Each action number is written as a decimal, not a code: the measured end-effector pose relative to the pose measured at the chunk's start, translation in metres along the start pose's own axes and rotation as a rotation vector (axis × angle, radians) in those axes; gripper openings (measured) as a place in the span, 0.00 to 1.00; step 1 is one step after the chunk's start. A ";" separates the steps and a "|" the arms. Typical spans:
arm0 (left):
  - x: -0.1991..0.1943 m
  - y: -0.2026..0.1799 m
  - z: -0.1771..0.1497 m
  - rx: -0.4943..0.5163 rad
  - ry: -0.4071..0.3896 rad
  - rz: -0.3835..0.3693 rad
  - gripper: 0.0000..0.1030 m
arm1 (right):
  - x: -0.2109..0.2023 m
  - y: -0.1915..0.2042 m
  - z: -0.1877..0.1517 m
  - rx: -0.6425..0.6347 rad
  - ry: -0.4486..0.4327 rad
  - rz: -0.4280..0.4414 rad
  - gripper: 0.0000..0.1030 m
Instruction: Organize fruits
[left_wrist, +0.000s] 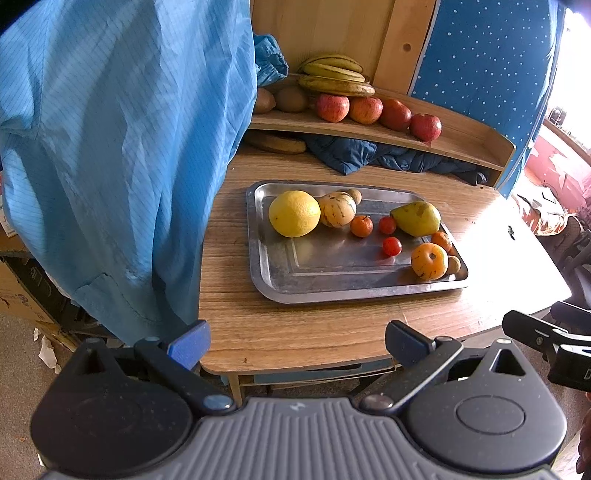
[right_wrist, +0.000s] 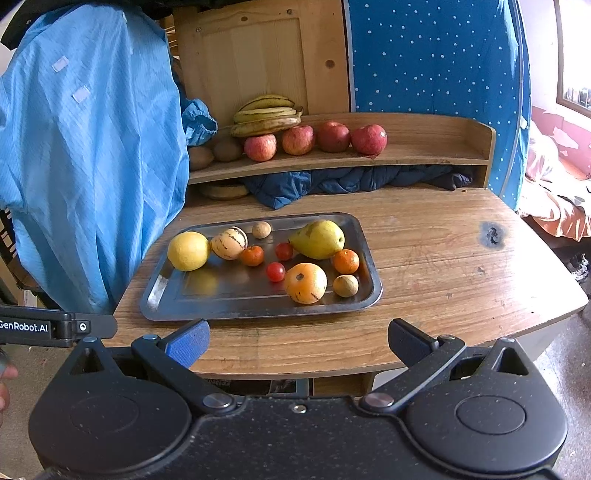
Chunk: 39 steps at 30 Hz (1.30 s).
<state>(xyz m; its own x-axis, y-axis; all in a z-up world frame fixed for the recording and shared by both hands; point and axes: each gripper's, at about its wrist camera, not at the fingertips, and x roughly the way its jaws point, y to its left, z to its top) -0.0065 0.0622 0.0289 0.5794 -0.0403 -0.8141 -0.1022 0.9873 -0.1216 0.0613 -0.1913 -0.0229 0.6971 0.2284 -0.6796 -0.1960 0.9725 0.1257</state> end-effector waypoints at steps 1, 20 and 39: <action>0.000 0.000 0.000 0.000 0.000 0.000 0.99 | 0.000 0.000 0.000 0.000 0.000 0.000 0.99; -0.001 0.000 -0.004 0.000 0.003 -0.001 0.99 | -0.002 -0.002 -0.005 0.004 -0.001 -0.004 0.99; -0.003 0.000 -0.006 0.005 0.003 0.004 0.99 | -0.003 -0.002 -0.005 0.003 0.000 -0.005 0.99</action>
<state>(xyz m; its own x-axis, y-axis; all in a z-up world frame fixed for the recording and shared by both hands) -0.0126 0.0618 0.0280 0.5766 -0.0370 -0.8162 -0.1002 0.9882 -0.1156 0.0564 -0.1942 -0.0249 0.6977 0.2239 -0.6805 -0.1908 0.9737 0.1248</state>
